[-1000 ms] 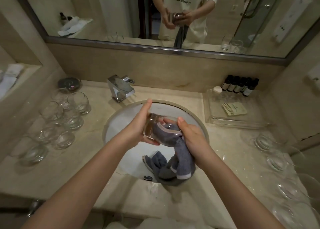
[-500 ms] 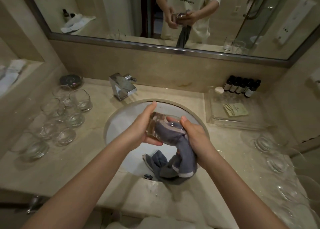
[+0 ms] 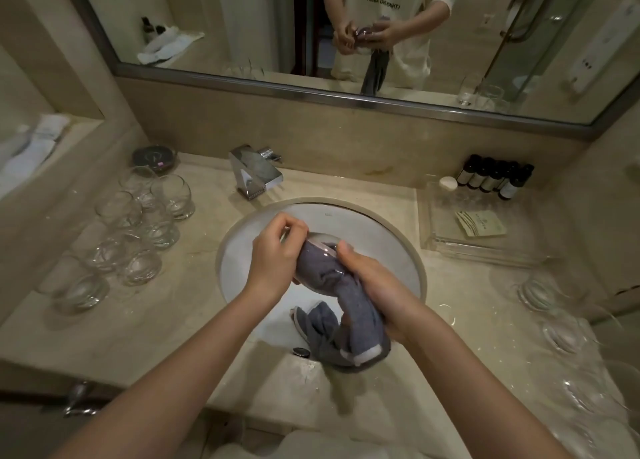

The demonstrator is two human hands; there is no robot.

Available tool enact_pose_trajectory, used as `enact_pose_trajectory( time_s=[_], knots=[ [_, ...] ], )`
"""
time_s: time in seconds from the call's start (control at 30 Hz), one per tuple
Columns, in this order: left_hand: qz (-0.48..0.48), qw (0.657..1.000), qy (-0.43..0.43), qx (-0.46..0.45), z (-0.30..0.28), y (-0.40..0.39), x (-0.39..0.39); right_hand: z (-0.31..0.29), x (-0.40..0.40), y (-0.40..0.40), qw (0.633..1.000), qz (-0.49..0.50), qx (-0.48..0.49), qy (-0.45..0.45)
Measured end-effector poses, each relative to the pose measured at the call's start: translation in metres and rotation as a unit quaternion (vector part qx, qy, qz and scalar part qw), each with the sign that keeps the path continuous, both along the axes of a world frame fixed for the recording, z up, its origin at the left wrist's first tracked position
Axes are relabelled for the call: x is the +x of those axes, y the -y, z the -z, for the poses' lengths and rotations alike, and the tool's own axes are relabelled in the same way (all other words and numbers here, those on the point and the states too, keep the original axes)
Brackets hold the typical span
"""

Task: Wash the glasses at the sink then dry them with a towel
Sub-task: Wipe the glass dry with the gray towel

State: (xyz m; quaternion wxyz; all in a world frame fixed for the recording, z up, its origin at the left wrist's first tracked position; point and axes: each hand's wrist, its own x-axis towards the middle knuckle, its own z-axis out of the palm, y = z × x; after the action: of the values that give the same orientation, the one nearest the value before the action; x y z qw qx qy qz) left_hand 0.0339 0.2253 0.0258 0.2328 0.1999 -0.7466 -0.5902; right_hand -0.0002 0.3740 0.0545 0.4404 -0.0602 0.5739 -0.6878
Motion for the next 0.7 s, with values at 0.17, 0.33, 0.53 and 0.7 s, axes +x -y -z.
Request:
enact_pose_trajectory(
  time_s=[0.17, 0.33, 0.53, 0.7],
  knots=[
    [-0.048, 0.996, -0.038, -0.067, -0.003, 0.006, 0.010, -0.010, 0.003, 0.009, 0.999, -0.041, -0.021, 0.026],
    [-0.002, 0.956, -0.169, -0.239, 0.004, 0.030, 0.027, -0.010, 0.002, 0.022, 0.988, -0.028, 0.010, 0.149],
    [0.092, 0.995, 0.027, 0.024, -0.024, 0.060, 0.035, -0.010, 0.006, 0.044, 0.994, -0.070, -0.003, 0.083],
    [0.241, 0.883, 0.310, 0.257, -0.034, 0.114, 0.048, -0.010, 0.015, 0.065, 0.986, -0.161, 0.025, -0.012]
  ],
)
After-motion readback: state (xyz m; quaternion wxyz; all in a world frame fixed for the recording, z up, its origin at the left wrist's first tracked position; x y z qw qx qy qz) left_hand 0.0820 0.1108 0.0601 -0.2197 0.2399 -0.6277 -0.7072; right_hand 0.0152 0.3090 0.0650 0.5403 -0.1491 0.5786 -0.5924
